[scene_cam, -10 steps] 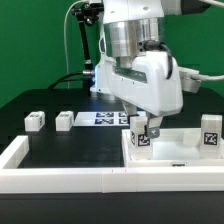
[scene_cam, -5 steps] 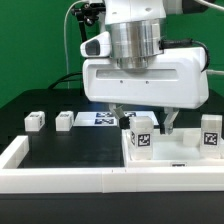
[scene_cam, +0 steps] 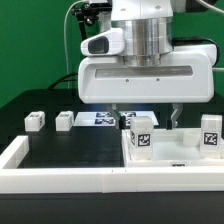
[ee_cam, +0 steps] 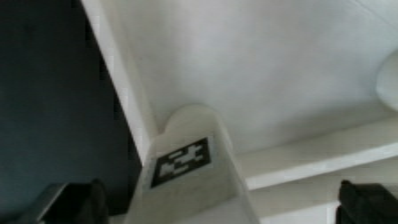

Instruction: Assemble square table

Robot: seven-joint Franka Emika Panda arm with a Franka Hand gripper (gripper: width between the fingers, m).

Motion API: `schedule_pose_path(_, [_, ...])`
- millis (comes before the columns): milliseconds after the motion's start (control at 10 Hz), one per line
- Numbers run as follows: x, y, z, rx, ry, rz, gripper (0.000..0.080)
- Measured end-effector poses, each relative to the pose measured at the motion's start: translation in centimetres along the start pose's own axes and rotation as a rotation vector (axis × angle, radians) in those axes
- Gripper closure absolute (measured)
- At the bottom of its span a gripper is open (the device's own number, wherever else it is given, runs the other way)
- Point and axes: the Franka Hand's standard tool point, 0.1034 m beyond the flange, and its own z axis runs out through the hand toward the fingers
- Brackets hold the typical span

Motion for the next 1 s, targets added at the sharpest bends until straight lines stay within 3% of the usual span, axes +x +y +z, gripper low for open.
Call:
schedule_pose_path(500, [0.12,0.56,-0.02,-0.008,0.006,-0.241,0.0150])
schedule_pose_path(700, [0.12,0.58,-0.02,-0.008,0.006,-0.240,0.0442])
schedule_pose_path(1000, [0.13,0.58,-0.02,-0.007,0.006,-0.206,0.0510])
